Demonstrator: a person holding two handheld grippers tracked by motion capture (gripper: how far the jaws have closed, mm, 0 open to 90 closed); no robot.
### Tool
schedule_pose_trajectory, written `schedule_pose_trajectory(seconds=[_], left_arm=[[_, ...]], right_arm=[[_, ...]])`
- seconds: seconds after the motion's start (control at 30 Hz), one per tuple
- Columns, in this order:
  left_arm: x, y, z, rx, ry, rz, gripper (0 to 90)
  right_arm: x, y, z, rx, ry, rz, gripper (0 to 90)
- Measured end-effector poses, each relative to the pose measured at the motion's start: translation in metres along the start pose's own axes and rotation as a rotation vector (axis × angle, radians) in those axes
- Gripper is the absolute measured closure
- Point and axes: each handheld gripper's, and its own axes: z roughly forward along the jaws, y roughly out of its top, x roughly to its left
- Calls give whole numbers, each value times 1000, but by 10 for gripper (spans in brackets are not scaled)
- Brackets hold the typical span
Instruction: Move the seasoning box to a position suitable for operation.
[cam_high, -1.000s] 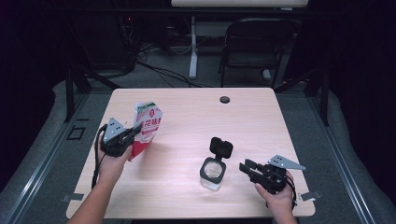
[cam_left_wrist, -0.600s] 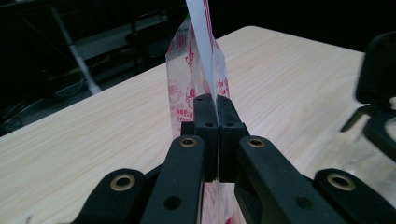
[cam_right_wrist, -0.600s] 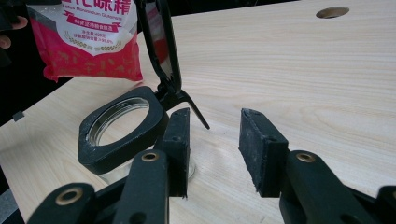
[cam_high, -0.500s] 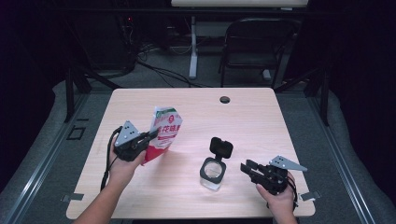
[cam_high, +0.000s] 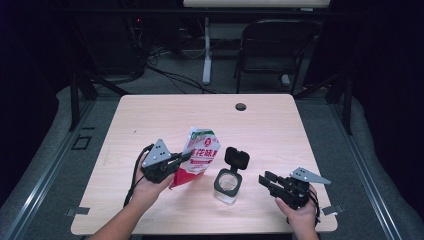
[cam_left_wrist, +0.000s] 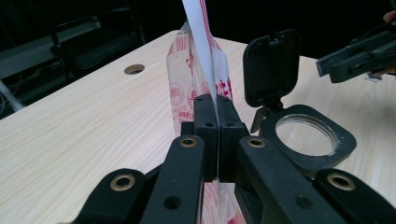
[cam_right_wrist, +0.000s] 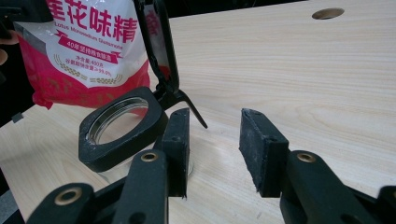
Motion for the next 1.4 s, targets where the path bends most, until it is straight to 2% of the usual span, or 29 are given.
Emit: schedule_pose_trajectory(seconds=[0.13, 0.23, 0.3, 0.47, 0.67, 0.73, 0.9, 1.1, 1.17, 1.23, 1.4], left_arm=[[0, -4, -3, 3, -18, -16, 900], [0, -7, -5, -2, -14, -22, 900], [1, -10, -8, 12, -24, -30, 900], [0, -20, -16, 35, -17, -45, 900], [-2, -32, -23, 55, -6, -77, 900], [-3, -36, -24, 62, -2, -83, 900], [-7, -43, -27, 77, 5, -91, 900], [-12, -50, -28, 93, 7, -102, 900], [-14, -52, -28, 100, 8, -99, 900], [-15, -52, -28, 105, 8, -97, 900], [-16, -54, -29, 110, 15, -98, 900]], right_arm=[[2, 2, -2, -13, 4, -11, 625], [5, 6, -4, -27, 1, -29, 619], [9, 9, -5, -37, 2, -48, 615], [22, 19, -5, -55, 18, -125, 612], [41, 30, 4, -70, 77, -209, 604], [46, 35, 7, -73, 94, -216, 605], [50, 46, 13, -84, 137, -198, 606], [56, 60, 24, -85, 192, -178, 549], [63, 64, 32, -52, 222, -202, 525], [65, 65, 34, -45, 225, -209, 521], [81, 68, 50, -6, 284, -232, 507]])
